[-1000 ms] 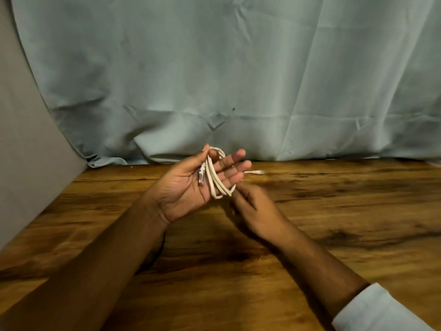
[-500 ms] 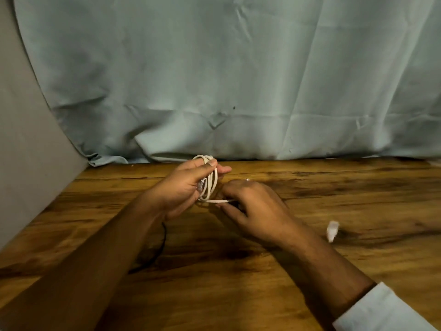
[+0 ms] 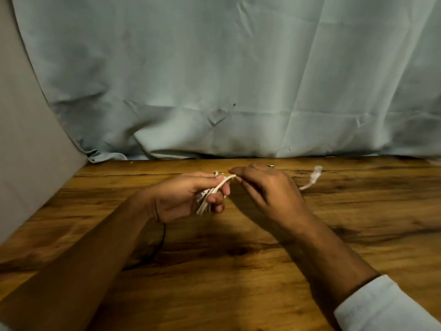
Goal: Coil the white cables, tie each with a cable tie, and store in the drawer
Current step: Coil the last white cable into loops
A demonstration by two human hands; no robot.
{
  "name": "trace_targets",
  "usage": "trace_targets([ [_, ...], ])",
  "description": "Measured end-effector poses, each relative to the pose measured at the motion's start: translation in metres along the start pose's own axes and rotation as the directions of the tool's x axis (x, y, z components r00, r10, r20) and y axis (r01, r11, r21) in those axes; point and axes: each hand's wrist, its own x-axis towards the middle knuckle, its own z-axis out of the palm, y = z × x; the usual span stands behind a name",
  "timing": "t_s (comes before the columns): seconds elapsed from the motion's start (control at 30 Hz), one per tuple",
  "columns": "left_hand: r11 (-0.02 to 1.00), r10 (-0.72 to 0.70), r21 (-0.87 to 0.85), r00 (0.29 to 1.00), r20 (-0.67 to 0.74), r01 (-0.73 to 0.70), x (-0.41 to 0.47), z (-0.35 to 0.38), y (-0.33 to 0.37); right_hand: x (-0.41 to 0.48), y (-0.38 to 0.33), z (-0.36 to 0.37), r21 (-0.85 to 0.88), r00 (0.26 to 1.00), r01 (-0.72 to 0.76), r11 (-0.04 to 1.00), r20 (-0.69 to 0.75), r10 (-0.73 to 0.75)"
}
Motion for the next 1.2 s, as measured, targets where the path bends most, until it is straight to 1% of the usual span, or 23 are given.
trace_targets([
  [0.1, 0.990, 0.026, -0.141, 0.999, 0.033, -0.022, 0.000, -0.002, 0.002, -0.002, -0.001, 0.001, -0.063, 1.000, -0.010, 0.998, -0.020, 0.008],
  [0.2, 0.964, 0.043, -0.264, 0.999, 0.000, -0.041, -0.002, -0.010, 0.003, 0.004, 0.003, -0.008, -0.287, 0.992, 0.064, 0.956, -0.085, -0.091],
  [0.27, 0.943, 0.015, -0.334, 1.000, 0.005, -0.013, -0.004, -0.016, 0.002, 0.007, 0.008, -0.012, -0.397, 0.984, 0.089, 0.914, -0.108, -0.143],
  [0.37, 0.909, -0.013, -0.414, 0.996, 0.093, 0.051, -0.008, -0.019, 0.004, 0.007, 0.012, -0.007, -0.452, 0.968, 0.094, 0.887, -0.168, -0.188],
  [0.43, 0.905, -0.001, -0.422, 0.992, 0.128, 0.056, -0.011, -0.016, 0.007, 0.006, 0.016, -0.003, -0.486, 0.945, 0.119, 0.866, -0.213, -0.249],
  [0.5, 0.904, 0.020, -0.427, 0.992, 0.124, 0.035, -0.014, -0.012, 0.010, 0.005, 0.018, -0.002, -0.421, 0.943, 0.113, 0.900, -0.240, -0.230],
  [0.53, 0.903, 0.035, -0.429, 0.993, 0.117, 0.019, -0.015, -0.008, 0.012, 0.005, 0.017, -0.001, -0.313, 0.953, 0.103, 0.944, -0.241, -0.184],
  [0.57, 0.902, 0.051, -0.432, 0.993, 0.104, -0.001, -0.016, -0.005, 0.013, 0.004, 0.015, 0.001, -0.136, 0.966, 0.083, 0.987, -0.234, -0.114],
  [0.6, 0.898, 0.067, -0.439, 0.994, 0.090, -0.021, -0.016, -0.001, 0.015, 0.005, 0.011, 0.006, 0.108, 0.978, 0.052, 0.993, -0.204, -0.029],
  [0.63, 0.894, 0.082, -0.445, 0.994, 0.076, -0.040, -0.016, 0.002, 0.017, 0.006, 0.004, 0.012, 0.388, 0.987, 0.010, 0.922, -0.153, 0.053],
  [0.67, 0.889, 0.098, -0.454, 0.993, 0.062, -0.059, -0.016, 0.005, 0.019, 0.008, -0.004, 0.017, 0.643, 0.987, -0.057, 0.764, -0.078, 0.139],
  [0.7, 0.881, 0.113, -0.466, 0.993, 0.046, -0.079, -0.015, 0.006, 0.021, 0.011, -0.012, 0.021, 0.825, 0.976, -0.137, 0.549, 0.017, 0.218],
  [0.73, 0.869, 0.126, -0.485, 0.992, 0.029, -0.096, -0.014, 0.007, 0.023, 0.013, -0.019, 0.023, 0.918, 0.952, -0.229, 0.322, 0.142, 0.272],
  [0.77, 0.851, 0.138, -0.513, 0.990, 0.014, -0.111, -0.013, 0.008, 0.026, 0.014, -0.024, 0.023, 0.940, 0.923, -0.308, 0.147, 0.258, 0.285],
  [0.8, 0.826, 0.151, -0.550, 0.989, 0.001, -0.125, -0.012, 0.010, 0.028, 0.015, -0.026, 0.023, 0.934, 0.905, -0.355, 0.044, 0.331, 0.267],
  [0.83, 0.796, 0.168, -0.589, 0.986, -0.008, -0.141, -0.009, 0.012, 0.030, 0.015, -0.027, 0.024, 0.928, 0.899, -0.373, -0.007, 0.364, 0.243],
  [0.87, 0.771, 0.184, -0.615, 0.982, -0.037, -0.167, -0.007, 0.016, 0.032, 0.014, -0.027, 0.024, 0.926, 0.899, -0.376, -0.031, 0.372, 0.231],
  [0.97, 0.721, 0.209, -0.619, 0.949, -0.235, -0.312, -0.002, 0.027, 0.039, 0.011, -0.028, 0.034, 0.931, 0.898, -0.364, -0.033, 0.360, 0.254],
  [1.0, 0.711, 0.215, -0.609, 0.933, -0.288, -0.351, -0.001, 0.028, 0.041, 0.009, -0.028, 0.039, 0.937, 0.903, -0.350, -0.010, 0.341, 0.263],
  [1.03, 0.703, 0.218, -0.600, 0.919, -0.328, -0.381, 0.000, 0.028, 0.042, 0.008, -0.028, 0.044, 0.937, 0.906, -0.348, 0.037, 0.326, 0.269],
  [1.07, 0.698, 0.216, -0.592, 0.906, -0.363, -0.403, 0.000, 0.026, 0.044, 0.006, -0.029, 0.046, 0.926, 0.906, -0.360, 0.114, 0.318, 0.281],
  [1.13, 0.696, 0.203, -0.565, 0.876, -0.437, -0.443, 0.001, 0.019, 0.043, 0.003, -0.031, 0.046, 0.859, 0.897, -0.404, 0.315, 0.304, 0.321],
  [1.2, 0.727, 0.212, -0.494, 0.840, -0.499, -0.477, 0.003, 0.013, 0.042, 0.003, -0.036, 0.044, 0.785, 0.908, -0.401, 0.472, 0.274, 0.316],
])
